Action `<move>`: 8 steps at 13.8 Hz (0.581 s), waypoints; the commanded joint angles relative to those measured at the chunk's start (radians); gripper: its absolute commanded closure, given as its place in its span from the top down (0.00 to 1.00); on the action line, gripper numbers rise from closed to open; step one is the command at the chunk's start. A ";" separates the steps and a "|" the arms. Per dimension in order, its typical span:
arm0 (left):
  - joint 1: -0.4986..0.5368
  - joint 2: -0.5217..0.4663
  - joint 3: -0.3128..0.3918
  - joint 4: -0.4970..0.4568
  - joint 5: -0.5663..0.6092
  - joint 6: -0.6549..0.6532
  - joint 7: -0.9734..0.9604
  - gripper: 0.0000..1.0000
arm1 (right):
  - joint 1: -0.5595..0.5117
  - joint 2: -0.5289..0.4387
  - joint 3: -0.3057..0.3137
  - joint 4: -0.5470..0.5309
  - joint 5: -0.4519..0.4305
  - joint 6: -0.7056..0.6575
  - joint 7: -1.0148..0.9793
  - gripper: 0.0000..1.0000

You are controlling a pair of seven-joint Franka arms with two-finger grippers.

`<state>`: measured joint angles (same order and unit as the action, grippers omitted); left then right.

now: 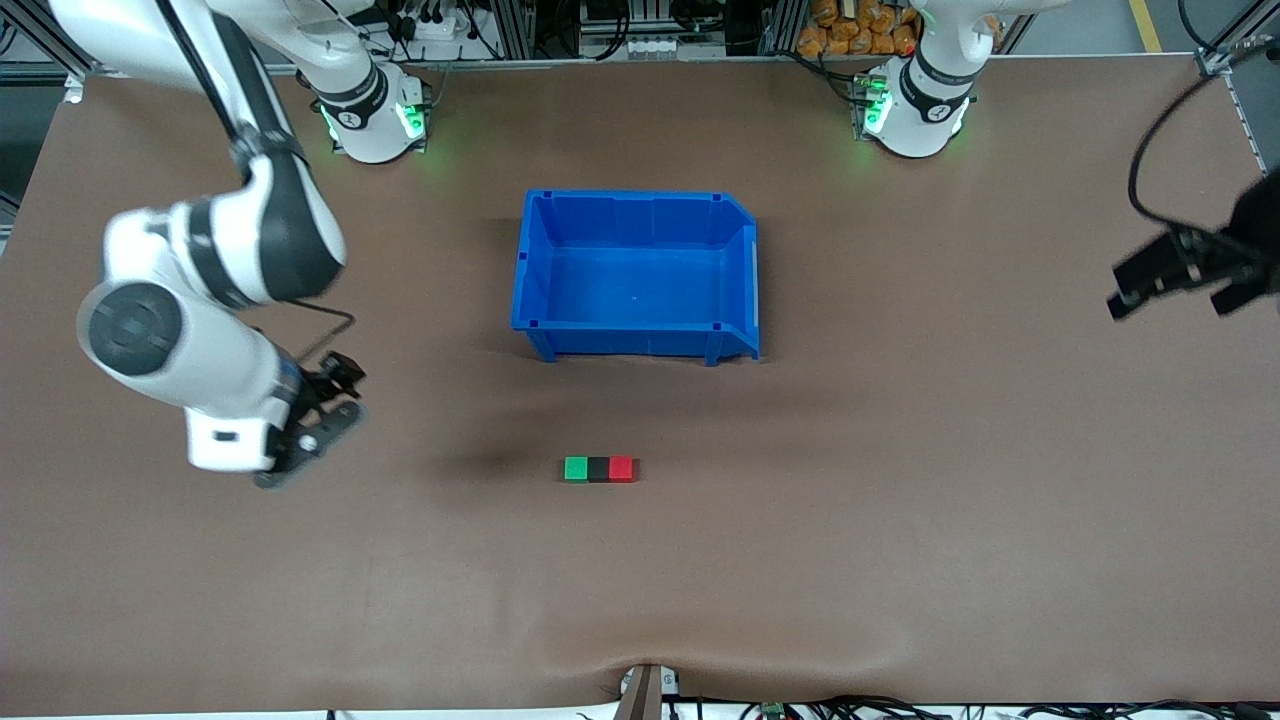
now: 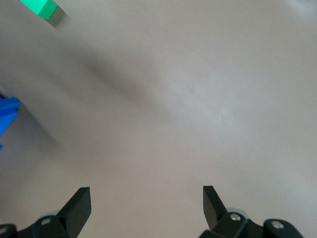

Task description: Attach green and red cubes to black cube

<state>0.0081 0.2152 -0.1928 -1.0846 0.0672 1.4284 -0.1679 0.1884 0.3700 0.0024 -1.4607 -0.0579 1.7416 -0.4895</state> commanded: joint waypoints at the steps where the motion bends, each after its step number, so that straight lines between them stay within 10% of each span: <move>1: 0.026 -0.080 -0.013 -0.082 -0.024 -0.028 0.039 1.00 | -0.114 -0.141 0.018 -0.104 0.093 -0.052 0.034 1.00; 8: 0.075 -0.280 -0.005 -0.471 -0.081 0.155 0.053 1.00 | -0.164 -0.278 0.022 -0.095 0.090 -0.155 0.431 1.00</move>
<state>0.0684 0.0413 -0.2019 -1.4152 0.0044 1.5241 -0.1370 0.0232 0.1460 0.0118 -1.5170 0.0311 1.5869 -0.1665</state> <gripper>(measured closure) 0.000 0.000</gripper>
